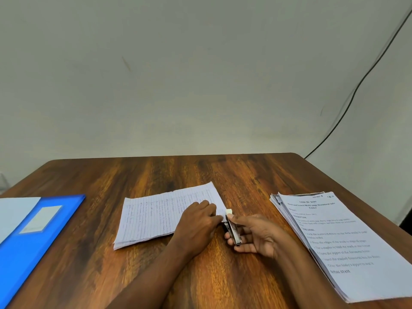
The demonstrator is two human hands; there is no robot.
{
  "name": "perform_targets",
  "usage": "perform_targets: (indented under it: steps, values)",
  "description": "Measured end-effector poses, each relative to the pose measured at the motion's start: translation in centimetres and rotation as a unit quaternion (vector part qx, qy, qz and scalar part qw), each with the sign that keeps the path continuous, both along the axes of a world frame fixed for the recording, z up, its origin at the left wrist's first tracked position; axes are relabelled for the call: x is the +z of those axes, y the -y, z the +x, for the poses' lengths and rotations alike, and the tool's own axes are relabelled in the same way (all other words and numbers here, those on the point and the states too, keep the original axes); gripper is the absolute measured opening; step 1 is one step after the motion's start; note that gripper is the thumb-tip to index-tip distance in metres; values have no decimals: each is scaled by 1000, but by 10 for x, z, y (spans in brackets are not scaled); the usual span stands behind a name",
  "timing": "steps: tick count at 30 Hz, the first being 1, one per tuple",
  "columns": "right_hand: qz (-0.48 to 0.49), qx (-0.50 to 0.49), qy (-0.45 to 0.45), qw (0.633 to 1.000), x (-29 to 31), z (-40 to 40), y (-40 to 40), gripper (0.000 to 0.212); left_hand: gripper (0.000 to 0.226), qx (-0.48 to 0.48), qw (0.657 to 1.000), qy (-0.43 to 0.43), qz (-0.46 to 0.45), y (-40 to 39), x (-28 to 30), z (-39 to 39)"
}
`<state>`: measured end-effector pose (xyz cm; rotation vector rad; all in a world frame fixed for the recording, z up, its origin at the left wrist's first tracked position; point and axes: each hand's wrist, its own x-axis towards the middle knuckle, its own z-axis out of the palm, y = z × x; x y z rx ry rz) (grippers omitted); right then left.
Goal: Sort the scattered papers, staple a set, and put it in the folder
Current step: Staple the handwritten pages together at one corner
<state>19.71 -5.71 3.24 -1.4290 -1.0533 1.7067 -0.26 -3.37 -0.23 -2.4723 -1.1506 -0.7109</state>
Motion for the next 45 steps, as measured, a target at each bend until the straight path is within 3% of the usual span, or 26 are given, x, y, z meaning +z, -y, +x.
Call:
perform_targets:
  steps: [29,45]
  values:
    - [-37,-21,12,999,-1,-7,-18,31,11,-12,998,59,2,2,-5,-4]
    - [16,-98,56,993,-2,-17,-13,21,15,-19,997,70,-5,5,-4,-5]
